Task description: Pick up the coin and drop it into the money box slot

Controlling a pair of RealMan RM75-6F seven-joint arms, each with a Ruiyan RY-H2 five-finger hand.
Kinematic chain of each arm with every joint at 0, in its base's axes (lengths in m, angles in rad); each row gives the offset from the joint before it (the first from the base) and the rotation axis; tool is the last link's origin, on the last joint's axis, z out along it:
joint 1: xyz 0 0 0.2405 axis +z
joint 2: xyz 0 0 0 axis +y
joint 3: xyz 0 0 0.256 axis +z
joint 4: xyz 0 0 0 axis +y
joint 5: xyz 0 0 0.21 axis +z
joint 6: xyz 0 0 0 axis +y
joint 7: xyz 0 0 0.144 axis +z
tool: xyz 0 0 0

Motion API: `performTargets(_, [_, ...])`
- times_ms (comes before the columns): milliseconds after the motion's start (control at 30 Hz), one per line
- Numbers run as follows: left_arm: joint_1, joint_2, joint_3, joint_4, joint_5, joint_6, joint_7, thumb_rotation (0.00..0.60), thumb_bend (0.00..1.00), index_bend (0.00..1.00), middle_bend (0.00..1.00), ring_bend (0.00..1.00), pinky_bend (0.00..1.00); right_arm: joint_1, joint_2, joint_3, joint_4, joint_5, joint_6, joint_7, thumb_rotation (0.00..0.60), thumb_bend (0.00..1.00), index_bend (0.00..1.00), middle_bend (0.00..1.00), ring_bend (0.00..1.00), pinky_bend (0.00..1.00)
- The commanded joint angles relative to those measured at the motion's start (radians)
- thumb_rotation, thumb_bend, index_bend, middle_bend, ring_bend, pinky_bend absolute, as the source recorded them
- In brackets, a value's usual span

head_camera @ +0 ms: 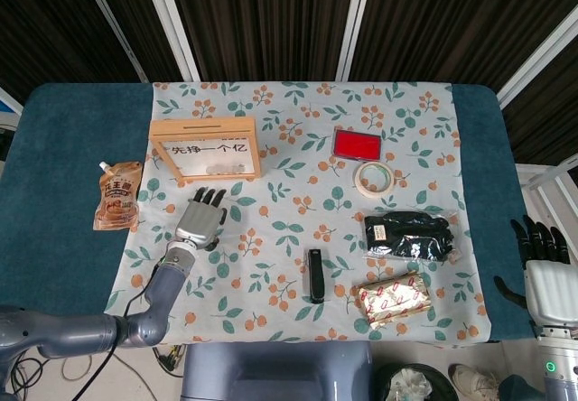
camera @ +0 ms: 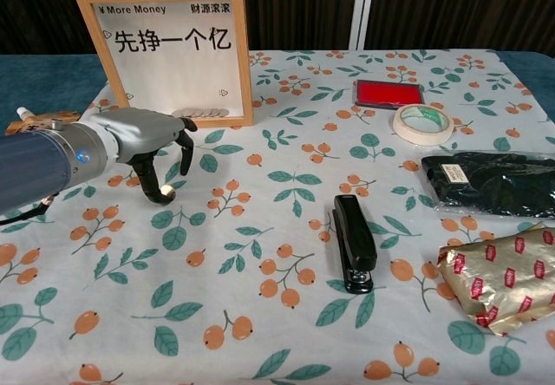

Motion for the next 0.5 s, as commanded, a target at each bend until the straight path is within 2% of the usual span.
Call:
performTargets(33, [-0.001, -0.002, 0.002, 0.000, 0.002, 0.002, 0.001, 0.600, 0.14, 0.47, 0.00, 0.00, 0.00, 0.000, 0.001, 0.001, -0.001, 0.001, 0.001, 0.000, 0.600, 0.30, 0.00, 0.00, 0.00, 0.00])
performTargets(500, [-0.006, -0.002, 0.018, -0.011, 0.008, 0.000, 0.013, 0.600, 0.21, 0.59, 0.00, 0.00, 0.00, 0.000, 0.002, 0.000, -0.006, 0.000, 0.000, 0.000, 0.600, 0.30, 0.00, 0.00, 0.00, 0.00])
